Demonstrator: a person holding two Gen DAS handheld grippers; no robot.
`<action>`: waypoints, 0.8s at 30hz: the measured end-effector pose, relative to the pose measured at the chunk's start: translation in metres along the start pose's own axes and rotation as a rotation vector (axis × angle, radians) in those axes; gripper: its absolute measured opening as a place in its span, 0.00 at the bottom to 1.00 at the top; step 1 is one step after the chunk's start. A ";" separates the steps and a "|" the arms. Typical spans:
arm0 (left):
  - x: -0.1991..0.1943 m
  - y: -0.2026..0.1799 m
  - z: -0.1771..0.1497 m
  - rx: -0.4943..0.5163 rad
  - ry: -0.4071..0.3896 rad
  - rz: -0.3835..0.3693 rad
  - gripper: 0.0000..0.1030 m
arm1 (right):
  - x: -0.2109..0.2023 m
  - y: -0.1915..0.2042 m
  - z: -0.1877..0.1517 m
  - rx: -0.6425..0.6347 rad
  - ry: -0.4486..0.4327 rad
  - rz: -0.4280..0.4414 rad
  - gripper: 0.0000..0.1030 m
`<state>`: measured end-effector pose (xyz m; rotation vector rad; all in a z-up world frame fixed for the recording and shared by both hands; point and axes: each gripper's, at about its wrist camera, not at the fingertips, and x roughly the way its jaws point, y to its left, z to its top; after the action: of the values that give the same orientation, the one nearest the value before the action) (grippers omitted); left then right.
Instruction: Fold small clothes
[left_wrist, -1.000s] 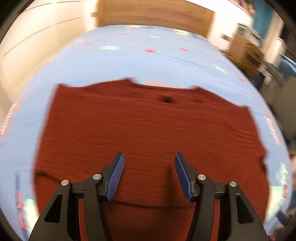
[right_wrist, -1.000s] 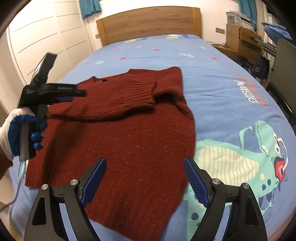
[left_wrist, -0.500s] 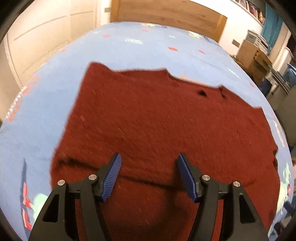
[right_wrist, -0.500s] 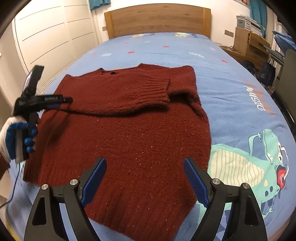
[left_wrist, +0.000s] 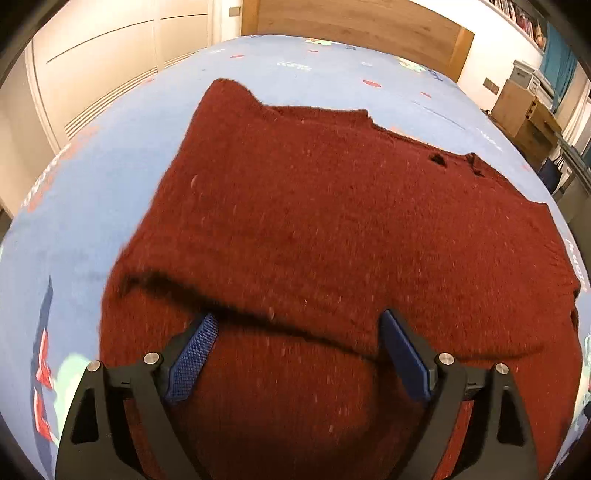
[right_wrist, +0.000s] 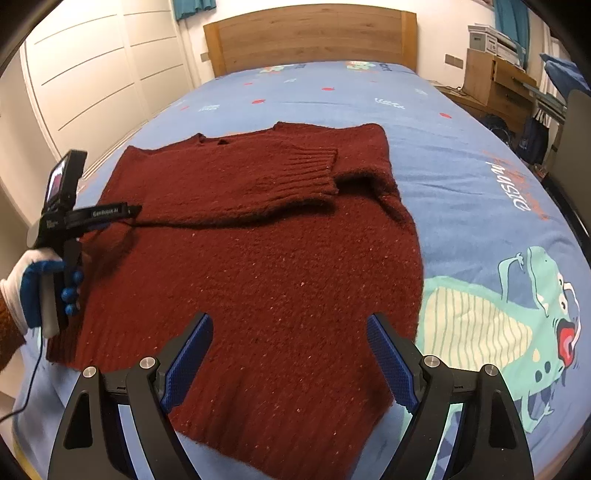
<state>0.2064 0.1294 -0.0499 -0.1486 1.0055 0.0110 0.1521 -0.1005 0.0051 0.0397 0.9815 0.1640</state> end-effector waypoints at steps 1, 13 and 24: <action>-0.004 -0.001 -0.004 0.012 -0.005 0.011 0.84 | -0.001 0.001 -0.001 0.000 -0.001 0.001 0.84; -0.028 -0.034 -0.057 0.136 0.026 0.032 0.83 | -0.024 0.011 -0.016 -0.002 -0.002 -0.019 0.84; -0.081 -0.034 -0.088 0.177 0.017 0.024 0.83 | -0.041 0.024 -0.029 0.008 0.001 -0.019 0.84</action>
<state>0.0916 0.0891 -0.0242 0.0252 1.0201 -0.0576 0.1031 -0.0848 0.0257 0.0375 0.9837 0.1423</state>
